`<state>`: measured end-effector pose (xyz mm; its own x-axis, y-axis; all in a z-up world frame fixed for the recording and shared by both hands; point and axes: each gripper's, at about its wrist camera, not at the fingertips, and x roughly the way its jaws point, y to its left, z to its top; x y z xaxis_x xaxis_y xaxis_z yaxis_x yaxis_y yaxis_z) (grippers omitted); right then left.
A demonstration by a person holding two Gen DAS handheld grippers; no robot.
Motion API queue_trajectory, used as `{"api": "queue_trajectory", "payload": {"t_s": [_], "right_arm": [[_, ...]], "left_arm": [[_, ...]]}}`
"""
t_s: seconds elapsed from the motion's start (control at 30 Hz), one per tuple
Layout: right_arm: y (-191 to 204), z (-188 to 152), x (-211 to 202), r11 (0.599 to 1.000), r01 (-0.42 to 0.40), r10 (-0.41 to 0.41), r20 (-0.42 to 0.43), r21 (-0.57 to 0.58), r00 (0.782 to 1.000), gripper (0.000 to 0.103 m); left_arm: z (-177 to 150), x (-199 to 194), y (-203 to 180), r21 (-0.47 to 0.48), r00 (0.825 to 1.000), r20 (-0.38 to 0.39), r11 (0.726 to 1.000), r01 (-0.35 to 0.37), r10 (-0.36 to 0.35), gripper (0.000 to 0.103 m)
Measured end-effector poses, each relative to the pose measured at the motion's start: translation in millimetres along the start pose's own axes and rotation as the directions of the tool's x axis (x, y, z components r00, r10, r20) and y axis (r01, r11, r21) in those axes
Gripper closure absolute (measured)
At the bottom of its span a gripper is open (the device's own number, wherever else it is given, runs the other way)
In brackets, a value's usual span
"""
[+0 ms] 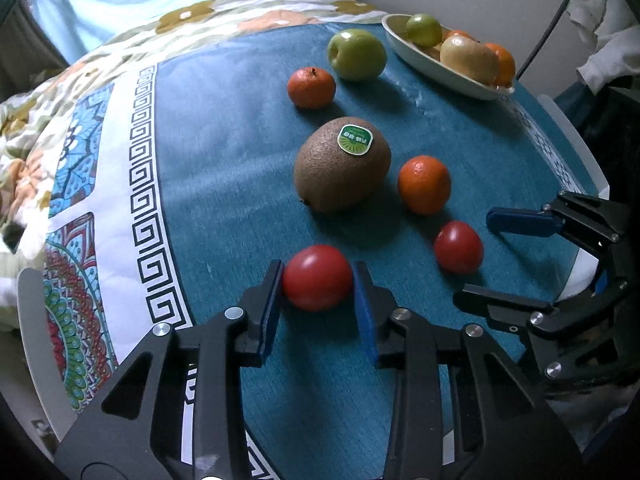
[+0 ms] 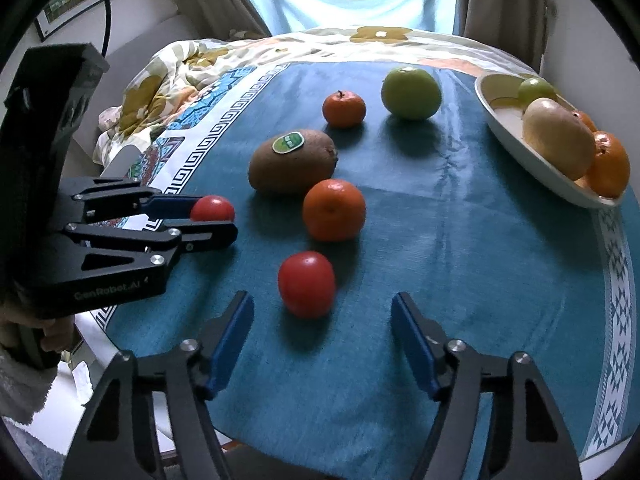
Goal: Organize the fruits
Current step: 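Grasp a red tomato with the left tool while the right tool grasps another tomato, then carry the tomato with the left tool while the right tool carries its tomato toward the bowl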
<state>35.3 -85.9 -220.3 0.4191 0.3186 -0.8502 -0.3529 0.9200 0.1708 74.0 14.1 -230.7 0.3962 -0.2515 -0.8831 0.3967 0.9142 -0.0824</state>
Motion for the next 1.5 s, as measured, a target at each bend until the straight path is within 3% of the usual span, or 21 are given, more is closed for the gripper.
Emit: {"api": "queue_trajectory", "payload": {"t_s": [0.43,0.6,0.7,1.1,1.5], "right_arm": [[9,5,8,0.999,0.002,-0.002,0.000,-0.033,1.000,0.050],[10,8,11,0.999,0.001,-0.001,-0.007,-0.041,1.000,0.069],[12,9,10,0.999,-0.007,0.007,-0.011,-0.052,1.000,0.075],[16,17,-11,0.997,-0.014,0.015,0.018,-0.072,1.000,0.075],[-1,39,-66,1.000,0.003,0.000,0.093,-0.028,0.996,0.075]], "left_arm": [[-8,-6,10,-0.035,0.999,0.000,0.999,-0.034,0.034,0.065],[-14,-10,17,-0.064,0.999,0.002,0.997,-0.050,0.050,0.065],[-17,-15,20,-0.083,0.998,0.008,0.995,-0.057,0.058,0.065],[-18,-48,25,-0.132,0.995,0.052,0.988,-0.082,0.090,0.065],[1,-100,12,-0.154,0.983,0.131,0.982,-0.106,0.126,0.065]]}}
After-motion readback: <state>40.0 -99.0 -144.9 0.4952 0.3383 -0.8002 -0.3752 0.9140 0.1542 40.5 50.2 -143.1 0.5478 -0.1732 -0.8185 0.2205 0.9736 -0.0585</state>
